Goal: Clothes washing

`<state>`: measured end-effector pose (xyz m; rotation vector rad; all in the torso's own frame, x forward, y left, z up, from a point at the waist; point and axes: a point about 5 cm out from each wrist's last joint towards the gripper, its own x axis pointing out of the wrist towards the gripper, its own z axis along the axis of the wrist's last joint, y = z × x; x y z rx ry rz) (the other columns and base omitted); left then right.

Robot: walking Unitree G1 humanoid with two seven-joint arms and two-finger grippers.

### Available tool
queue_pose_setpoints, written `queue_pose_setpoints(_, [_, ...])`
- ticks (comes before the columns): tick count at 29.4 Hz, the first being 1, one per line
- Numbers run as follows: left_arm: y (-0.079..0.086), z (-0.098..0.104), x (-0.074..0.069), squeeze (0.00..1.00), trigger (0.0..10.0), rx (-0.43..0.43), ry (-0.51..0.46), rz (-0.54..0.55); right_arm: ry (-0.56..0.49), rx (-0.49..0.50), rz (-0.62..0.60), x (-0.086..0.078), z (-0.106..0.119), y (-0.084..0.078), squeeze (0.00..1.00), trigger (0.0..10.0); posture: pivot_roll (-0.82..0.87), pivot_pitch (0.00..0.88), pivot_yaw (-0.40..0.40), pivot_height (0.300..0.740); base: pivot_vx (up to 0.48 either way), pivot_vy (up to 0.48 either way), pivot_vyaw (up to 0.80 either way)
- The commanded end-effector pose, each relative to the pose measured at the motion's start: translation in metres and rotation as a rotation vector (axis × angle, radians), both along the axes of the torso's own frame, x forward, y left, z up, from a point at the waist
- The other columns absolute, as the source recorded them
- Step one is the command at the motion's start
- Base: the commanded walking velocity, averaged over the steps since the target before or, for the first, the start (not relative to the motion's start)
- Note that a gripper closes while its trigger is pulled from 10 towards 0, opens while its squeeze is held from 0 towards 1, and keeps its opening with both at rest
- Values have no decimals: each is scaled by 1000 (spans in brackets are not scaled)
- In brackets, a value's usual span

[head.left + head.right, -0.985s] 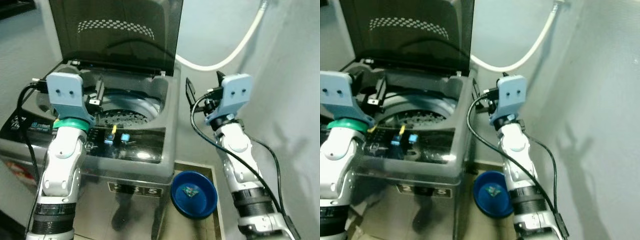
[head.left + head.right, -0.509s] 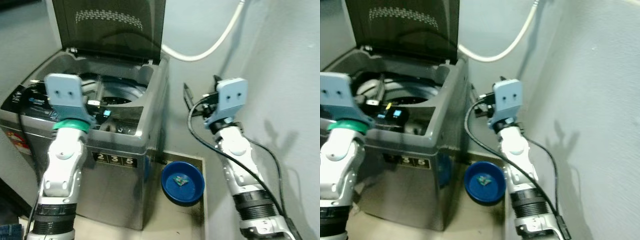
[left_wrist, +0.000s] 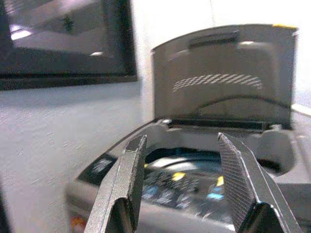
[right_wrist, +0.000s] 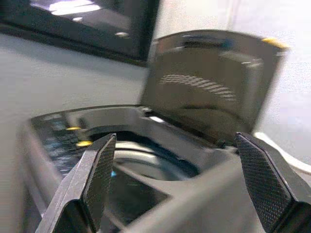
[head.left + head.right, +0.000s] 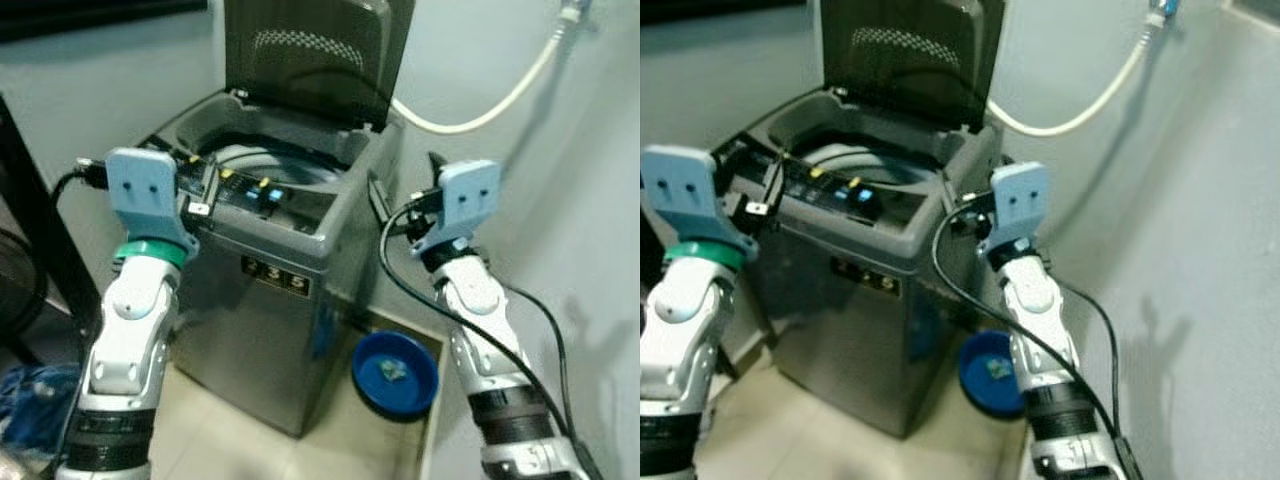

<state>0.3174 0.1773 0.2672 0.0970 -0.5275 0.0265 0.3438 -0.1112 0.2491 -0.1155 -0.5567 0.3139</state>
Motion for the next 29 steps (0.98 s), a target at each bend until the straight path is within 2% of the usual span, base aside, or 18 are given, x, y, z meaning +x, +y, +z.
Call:
queue_pose_setpoints(1, [-1, -3, 1, 0, 10000, 5, 22, 5, 11, -5, 20, -2, -3, 1, 0, 10000, 90, 0, -25, 740, 0, 0, 788])
queue_pose_setpoints(21, [-3, -9, 0, 0, 10000, 34, 53, 9, 32, 10, 82, -6, -5, 5, 0, 10000, 94, 8, -26, 740, 0, 0, 788])
queue_pose_setpoints(29, [-9, -18, -2, 0, 10000, 43, 81, -7, 36, 10, 95, -7, -5, 7, 0, 10000, 95, 11, -24, 740, 0, 0, 786])
